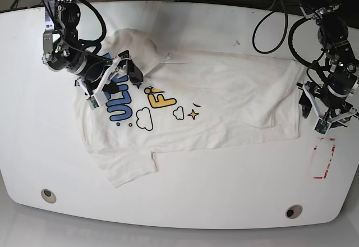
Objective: Layout the t-shirt on the table in an organized manner, then fold the t-shirt properly
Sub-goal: 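Lower the right gripper onto the shirt collar area and grasp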
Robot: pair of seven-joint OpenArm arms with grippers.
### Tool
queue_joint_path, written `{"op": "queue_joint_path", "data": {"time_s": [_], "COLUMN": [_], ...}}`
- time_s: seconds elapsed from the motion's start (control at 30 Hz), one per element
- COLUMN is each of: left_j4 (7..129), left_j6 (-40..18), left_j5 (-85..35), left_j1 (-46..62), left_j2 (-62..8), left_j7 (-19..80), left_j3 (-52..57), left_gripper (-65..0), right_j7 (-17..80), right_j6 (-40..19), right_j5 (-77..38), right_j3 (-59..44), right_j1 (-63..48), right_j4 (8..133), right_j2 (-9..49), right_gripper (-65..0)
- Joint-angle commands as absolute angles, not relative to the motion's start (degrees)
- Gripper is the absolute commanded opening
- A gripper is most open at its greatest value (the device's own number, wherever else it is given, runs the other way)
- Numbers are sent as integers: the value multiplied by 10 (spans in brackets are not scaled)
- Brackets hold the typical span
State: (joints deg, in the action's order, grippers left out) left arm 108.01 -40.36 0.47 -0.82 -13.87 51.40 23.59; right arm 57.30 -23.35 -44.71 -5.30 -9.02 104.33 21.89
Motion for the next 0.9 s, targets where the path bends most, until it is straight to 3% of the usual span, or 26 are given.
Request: {"op": "queue_joint_path", "data": {"time_s": [0.0,0.67,0.77,0.87], "left_j4": [1091,1091,1091,1091], "left_j6": [-400,-400,-400,-400], "left_j5": [2,2,2,2], "left_j1": [-16,-16,-16,-16], "left_j2": [-147,-149,-149,-149], "left_j7": [504,503,503,503], "left_j3": [237,236,236,236], "left_gripper": [-257,-257,-257,-257], "right_j7": [560,558,558,558], "right_j6": [-234,-233,-233,-233], "right_j5": [-452,-451,-451,-451], "right_j3": [-51,-49,-49,-49], "right_j1": [-90,-116,-116,-116], "right_j4": [1051,1029,1029,1029], "right_j2": [227,227,227,226], "right_gripper": [-142,-147,-190,-277]}}
